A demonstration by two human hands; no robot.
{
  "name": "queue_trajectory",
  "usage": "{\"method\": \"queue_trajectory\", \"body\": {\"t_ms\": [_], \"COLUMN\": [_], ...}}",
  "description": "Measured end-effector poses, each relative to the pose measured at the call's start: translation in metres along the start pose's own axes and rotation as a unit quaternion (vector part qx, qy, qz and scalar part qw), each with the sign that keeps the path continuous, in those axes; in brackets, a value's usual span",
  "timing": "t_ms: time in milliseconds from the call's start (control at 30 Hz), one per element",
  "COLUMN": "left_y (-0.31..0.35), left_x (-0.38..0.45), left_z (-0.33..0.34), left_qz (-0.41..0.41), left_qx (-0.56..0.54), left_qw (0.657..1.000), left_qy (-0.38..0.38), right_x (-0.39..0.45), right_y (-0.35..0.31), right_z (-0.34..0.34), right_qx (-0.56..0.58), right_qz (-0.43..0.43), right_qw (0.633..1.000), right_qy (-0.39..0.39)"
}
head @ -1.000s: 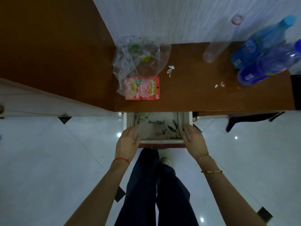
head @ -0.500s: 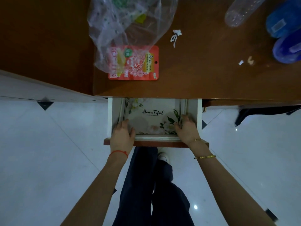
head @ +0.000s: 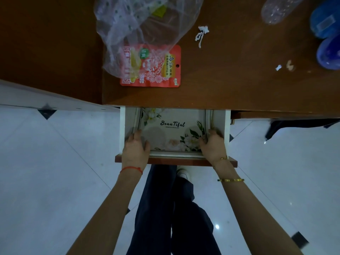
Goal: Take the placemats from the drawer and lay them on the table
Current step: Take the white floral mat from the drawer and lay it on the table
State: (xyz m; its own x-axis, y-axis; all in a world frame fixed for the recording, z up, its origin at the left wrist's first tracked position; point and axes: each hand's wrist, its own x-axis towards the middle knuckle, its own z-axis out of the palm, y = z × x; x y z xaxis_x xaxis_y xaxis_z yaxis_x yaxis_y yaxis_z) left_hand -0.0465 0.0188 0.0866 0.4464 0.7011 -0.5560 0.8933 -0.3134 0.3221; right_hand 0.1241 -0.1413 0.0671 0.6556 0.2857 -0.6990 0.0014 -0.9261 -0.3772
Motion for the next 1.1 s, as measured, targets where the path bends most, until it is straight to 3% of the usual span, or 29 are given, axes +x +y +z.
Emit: {"method": "queue_trajectory", "body": {"t_ms": [267, 700, 967, 1100], "left_y": [-0.014, -0.026, -0.036, -0.044], "left_x": [-0.011, -0.097, -0.153, -0.155], "left_z": [-0.005, -0.018, -0.015, -0.014], "left_qz": [0.013, 0.045, -0.041, -0.130], "left_qx": [-0.038, -0.076, -0.179, -0.248], "left_qw": [0.999, 0.995, 0.981, 0.959], "left_qy": [-0.005, 0.038, 0.063, 0.047], "right_x": [-0.026, -0.133, -0.169, -0.171], "right_y": [0.006, 0.051, 0.082, 0.097], "right_z": [-0.002, -0.019, -0.014, -0.015], "right_qx": [0.088, 0.296, 0.281, 0.261], "right_qz": [0.007, -0.066, -0.057, -0.046], "right_qw": [0.992, 0.949, 0.956, 0.963], "right_qy": [0.088, 0.087, 0.057, 0.041]}}
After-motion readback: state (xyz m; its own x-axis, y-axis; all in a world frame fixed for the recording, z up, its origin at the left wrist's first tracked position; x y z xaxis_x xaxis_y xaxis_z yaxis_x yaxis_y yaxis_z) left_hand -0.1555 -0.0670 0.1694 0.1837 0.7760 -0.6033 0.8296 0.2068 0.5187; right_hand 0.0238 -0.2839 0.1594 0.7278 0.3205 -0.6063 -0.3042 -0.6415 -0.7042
